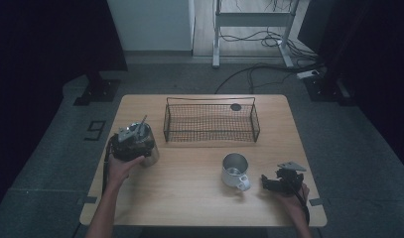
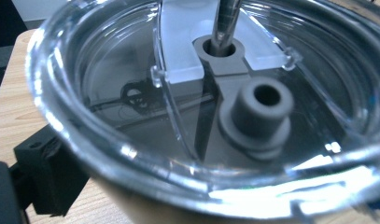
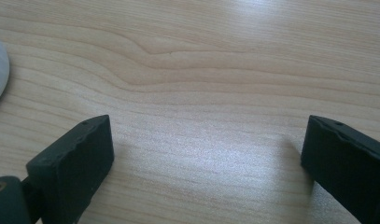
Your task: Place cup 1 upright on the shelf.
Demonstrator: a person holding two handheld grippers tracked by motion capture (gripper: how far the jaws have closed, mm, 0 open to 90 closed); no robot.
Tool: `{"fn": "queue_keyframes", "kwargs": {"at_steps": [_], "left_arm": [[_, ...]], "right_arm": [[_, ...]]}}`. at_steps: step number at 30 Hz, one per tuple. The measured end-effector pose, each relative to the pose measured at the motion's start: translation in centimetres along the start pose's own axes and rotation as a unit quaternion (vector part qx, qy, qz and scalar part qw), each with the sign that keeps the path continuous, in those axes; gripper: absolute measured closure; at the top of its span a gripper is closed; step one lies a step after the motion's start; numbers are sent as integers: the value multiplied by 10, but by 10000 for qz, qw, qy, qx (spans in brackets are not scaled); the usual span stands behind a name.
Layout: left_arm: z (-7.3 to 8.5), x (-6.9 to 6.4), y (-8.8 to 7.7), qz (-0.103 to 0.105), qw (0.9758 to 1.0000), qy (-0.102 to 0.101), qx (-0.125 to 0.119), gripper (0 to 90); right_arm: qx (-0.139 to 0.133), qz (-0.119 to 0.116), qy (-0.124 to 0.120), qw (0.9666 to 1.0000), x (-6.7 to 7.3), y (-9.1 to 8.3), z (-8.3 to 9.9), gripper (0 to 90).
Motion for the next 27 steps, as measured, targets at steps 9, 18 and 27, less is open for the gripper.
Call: {"fn": "queue_keyframes", "kwargs": {"at_steps": [9, 18, 27], "left_arm": [[0, 0, 9, 59, 10000, 8, 63, 19], [0, 0, 13, 82, 10000, -6, 51, 26], [1, 0, 12, 64, 10000, 53, 15, 37]], "right_arm": [[2, -1, 10, 10000, 0, 0, 0, 23], [3, 0, 11, 10000, 0, 0, 0, 23], [0, 0, 1, 10000, 0, 0, 0, 23]]}}
Point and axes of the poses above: each handheld gripper's, and its own axes: y roughly forward along the jaws, z roughly out of its underside, x roughly to its left, the point moved 4 cm from there along y, roughly forward along the jaws, and after that the axes turned 11 degrees about -z, right-handed, at the moved point
